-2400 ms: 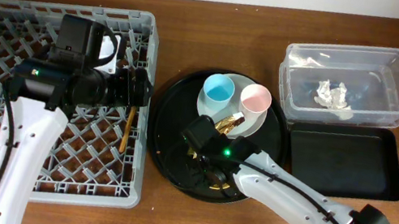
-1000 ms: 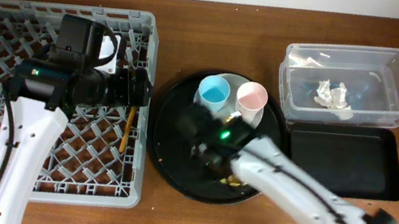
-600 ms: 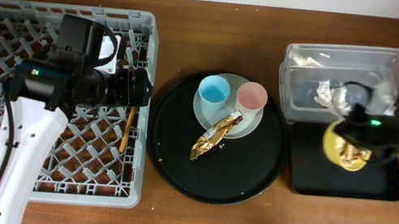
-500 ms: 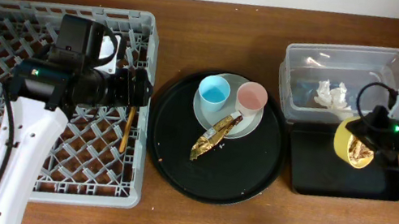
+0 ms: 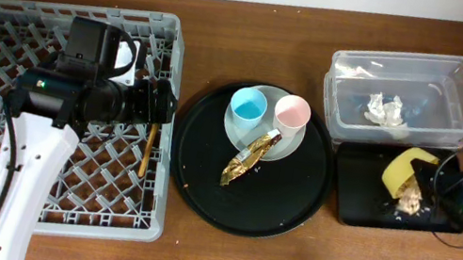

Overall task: Sort waste into correct bins and load items into the dishwasher rack
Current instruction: 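Tip the yellow bowl over the black tray to dump the scraps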

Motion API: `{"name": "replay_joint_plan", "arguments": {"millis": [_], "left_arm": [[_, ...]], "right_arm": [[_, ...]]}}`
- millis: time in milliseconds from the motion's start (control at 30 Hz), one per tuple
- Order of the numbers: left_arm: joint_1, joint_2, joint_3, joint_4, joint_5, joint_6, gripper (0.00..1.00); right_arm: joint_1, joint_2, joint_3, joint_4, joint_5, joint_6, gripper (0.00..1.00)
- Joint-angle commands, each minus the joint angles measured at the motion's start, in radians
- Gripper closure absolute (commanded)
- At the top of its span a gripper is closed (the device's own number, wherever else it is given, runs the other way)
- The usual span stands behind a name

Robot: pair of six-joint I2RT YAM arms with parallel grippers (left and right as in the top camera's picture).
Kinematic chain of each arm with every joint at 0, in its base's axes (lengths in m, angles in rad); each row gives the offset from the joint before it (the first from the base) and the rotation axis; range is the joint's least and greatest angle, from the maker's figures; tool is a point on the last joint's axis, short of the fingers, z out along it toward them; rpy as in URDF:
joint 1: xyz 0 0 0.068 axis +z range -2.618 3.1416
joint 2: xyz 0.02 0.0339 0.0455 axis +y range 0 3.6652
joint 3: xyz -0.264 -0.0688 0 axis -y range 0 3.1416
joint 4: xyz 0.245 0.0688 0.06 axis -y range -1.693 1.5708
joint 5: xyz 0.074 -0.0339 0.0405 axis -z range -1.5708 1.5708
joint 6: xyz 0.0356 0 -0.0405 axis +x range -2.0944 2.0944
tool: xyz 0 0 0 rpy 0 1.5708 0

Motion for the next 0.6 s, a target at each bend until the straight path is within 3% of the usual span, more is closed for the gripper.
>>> {"name": "replay_joint_plan", "arguments": {"millis": [0,100,333,567], "left_arm": [[0.002,-0.004,0.001,-0.002,0.011,0.016,0.01],[0.002,-0.004,0.001,-0.002,0.011,0.016,0.01],[0.002,-0.004,0.001,-0.002,0.011,0.016,0.01],[0.002,-0.004,0.001,-0.002,0.011,0.016,0.01]], "right_arm": [[-0.018,-0.009,-0.037,0.049,-0.153,0.029,0.96],[-0.017,-0.009,-0.036,0.204,-0.376,0.085,0.96],[-0.018,-0.009,-0.036,0.226,-0.308,0.292,0.96],[-0.017,-0.009,-0.036,0.267,-0.375,0.299,0.96]]}}
